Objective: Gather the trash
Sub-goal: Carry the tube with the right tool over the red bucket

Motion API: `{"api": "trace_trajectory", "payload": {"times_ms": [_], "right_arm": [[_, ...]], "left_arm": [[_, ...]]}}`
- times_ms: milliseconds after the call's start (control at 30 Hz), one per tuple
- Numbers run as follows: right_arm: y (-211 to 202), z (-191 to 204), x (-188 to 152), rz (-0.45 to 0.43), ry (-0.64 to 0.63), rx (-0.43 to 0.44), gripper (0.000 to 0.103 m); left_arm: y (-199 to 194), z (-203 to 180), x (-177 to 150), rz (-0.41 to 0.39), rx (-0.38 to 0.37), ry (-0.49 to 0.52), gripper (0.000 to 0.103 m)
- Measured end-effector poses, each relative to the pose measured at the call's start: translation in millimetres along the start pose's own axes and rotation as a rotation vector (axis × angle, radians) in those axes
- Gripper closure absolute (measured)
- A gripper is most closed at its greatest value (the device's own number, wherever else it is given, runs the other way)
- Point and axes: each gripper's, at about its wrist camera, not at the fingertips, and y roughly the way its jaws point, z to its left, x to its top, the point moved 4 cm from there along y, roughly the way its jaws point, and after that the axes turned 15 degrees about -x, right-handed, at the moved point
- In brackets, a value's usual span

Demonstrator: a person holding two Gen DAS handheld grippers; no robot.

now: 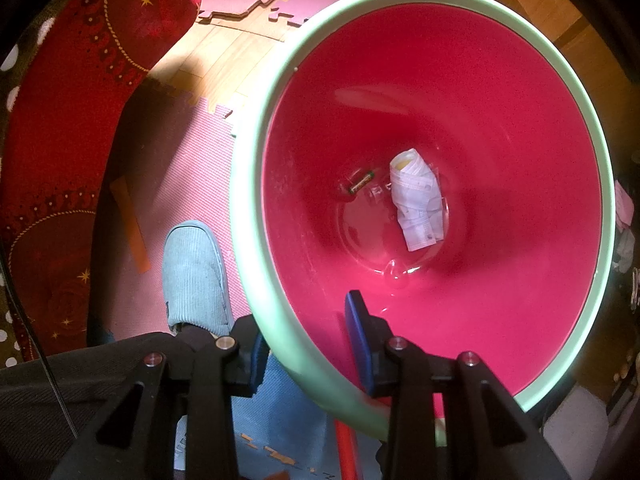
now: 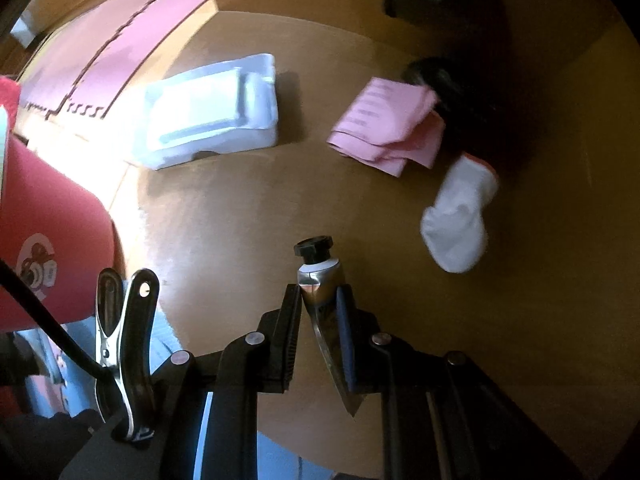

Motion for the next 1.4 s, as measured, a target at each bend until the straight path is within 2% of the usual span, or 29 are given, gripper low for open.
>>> {"api": "trace_trajectory", "payload": {"times_ms": [67, 100, 167, 367, 1400], "right_arm": [[-7, 8, 7, -0.008, -0.015, 0.006, 0.084], [-19, -6, 2, -0.011, -0.02, 0.01, 0.084], [-28, -9, 4, -0.021, -0.035, 0.015, 0.084], [-44, 0, 11, -0.046, -0.076, 0.033, 0.084], [-138, 101, 6, -0.184, -0.323, 0.131, 0.085]], "left_arm": [[0, 1, 0, 0.0, 0.001, 0.0, 0.067], [0, 1, 0, 0.0, 0.0, 0.0, 0.067], [0, 1, 0, 0.0, 0.0, 0.0, 0.067], [0, 1, 0, 0.0, -0.002, -0.001, 0.067], [-1, -1, 2, 0.0, -0.006, -0.004, 0.067]]}}
